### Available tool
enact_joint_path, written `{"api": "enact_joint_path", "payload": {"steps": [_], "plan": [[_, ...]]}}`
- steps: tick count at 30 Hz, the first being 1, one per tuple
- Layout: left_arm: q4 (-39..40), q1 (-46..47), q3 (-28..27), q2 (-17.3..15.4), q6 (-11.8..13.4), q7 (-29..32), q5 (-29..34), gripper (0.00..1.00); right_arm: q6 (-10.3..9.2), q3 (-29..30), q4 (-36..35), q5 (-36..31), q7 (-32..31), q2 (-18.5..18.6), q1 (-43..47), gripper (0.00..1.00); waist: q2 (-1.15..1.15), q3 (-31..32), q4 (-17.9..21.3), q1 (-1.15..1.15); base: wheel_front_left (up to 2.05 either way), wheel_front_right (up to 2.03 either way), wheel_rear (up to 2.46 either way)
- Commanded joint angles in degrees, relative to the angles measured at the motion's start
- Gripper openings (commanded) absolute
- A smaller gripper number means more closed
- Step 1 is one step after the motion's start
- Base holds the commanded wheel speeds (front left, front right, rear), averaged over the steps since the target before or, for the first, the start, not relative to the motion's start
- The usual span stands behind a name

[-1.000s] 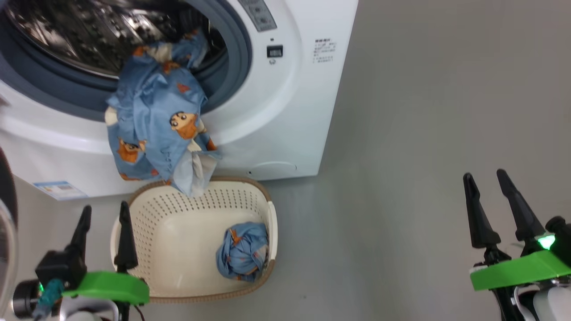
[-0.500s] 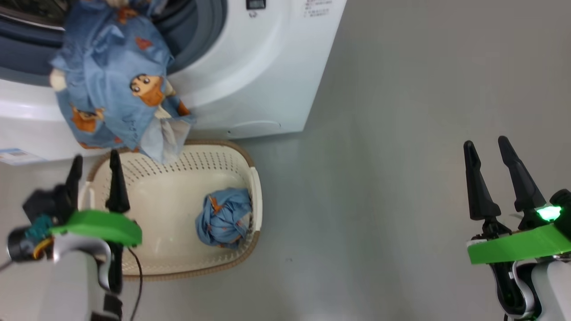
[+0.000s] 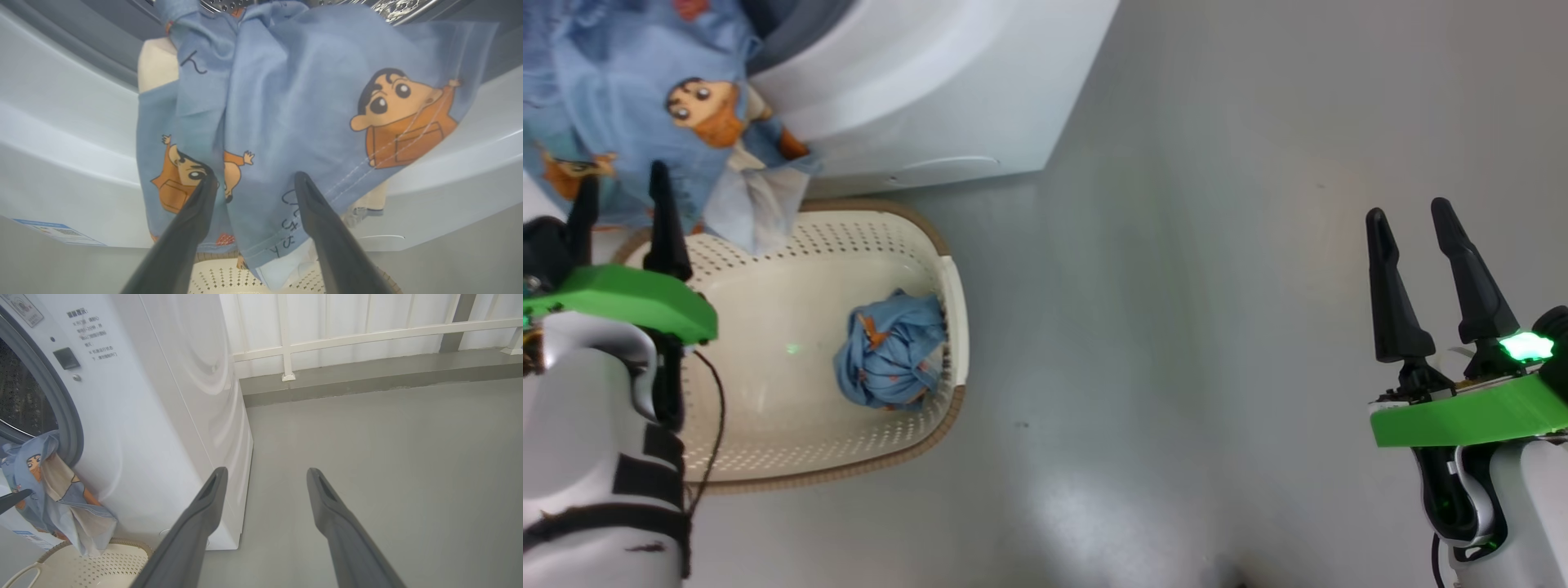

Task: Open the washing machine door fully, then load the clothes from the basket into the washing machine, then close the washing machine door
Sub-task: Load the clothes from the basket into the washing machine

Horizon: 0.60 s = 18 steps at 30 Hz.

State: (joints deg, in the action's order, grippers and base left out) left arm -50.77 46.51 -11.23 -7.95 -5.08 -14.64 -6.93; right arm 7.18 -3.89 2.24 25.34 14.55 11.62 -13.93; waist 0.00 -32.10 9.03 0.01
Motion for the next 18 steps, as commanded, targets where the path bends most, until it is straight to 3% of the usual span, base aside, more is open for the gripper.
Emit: {"api": "enact_joint_path", "payload": {"steps": [1, 9, 17, 18], "plan": [[-1.16, 1.35, -1.08, -3.22, -0.01, -0.36, 0.86, 1.0, 0.31, -1.45, -1.58, 0.83, 0.45, 0.56, -0.28, 1.0, 0.0, -2.05, 1.75, -0.01, 0.0, 0.0, 0.0], [-5.51, 6.13, -1.06, -6.72, 1.28, -0.36, 1.94, 1.0, 0.31, -1.82, -1.95, 1.09, 0.45, 0.28, -0.89, 1.0, 0.0, -3.82, 3.28, -0.01, 0.0, 0.0, 0.0], [-7.46, 9.34, -0.91, -7.54, 1.65, -0.36, 1.9, 0.99, 0.31, -2.06, -2.18, 1.14, 0.45, 0.07, -1.12, 1.0, 0.0, -4.87, 3.77, -0.01, 0.0, 0.0, 0.0], [-7.41, 9.56, -0.86, -7.58, 1.35, -0.36, 1.79, 0.46, 0.31, -2.09, -2.16, 1.16, 0.45, 0.04, -1.2, 1.0, 0.0, -4.93, 3.81, -0.01, 0.0, 0.0, 0.0]]}}
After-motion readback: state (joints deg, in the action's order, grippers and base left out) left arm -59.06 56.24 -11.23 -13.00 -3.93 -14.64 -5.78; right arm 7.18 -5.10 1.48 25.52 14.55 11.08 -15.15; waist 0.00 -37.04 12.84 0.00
